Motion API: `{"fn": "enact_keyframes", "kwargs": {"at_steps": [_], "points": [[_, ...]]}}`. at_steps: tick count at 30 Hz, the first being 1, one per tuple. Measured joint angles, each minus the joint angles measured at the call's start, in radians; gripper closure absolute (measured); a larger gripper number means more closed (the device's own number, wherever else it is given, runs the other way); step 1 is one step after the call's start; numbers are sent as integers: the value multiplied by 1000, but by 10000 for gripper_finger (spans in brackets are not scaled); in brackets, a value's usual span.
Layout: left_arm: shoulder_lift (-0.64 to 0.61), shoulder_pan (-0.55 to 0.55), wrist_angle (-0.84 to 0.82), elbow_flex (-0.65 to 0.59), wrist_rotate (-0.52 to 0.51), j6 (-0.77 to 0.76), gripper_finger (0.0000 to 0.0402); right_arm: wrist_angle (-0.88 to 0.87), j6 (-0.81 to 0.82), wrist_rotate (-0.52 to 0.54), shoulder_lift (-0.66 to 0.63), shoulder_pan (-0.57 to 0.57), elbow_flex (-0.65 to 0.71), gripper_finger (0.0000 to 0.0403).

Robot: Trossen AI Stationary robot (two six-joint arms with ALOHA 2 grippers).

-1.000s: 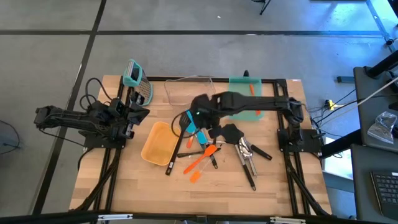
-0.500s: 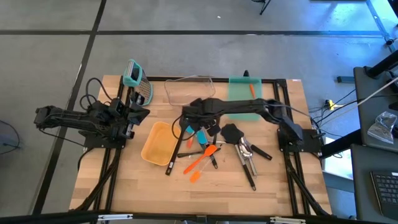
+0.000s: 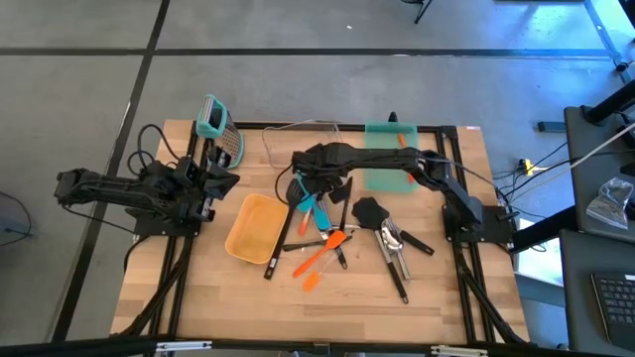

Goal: Pick & Place Kitchen Items
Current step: Put the blue spatula into the green bin

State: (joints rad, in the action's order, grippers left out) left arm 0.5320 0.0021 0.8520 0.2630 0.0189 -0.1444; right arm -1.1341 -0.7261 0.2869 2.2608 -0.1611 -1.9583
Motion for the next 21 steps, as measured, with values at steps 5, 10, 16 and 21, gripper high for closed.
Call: {"fn": "enact_keyframes", "kwargs": {"at_steps": [5,10,16,21], "points": [[0,0,-5,0,0,0,394,-2,4,-2,0,-18,0,231],[0,0,-9,0,0,0,394,1,8,-2,0,-19,0,231],[0,0,-15,0,0,0,394,22,11,-54,0,-16,0,231],[0,0,-15,0,0,0,394,27,11,-54,0,-7,0,231]]}}
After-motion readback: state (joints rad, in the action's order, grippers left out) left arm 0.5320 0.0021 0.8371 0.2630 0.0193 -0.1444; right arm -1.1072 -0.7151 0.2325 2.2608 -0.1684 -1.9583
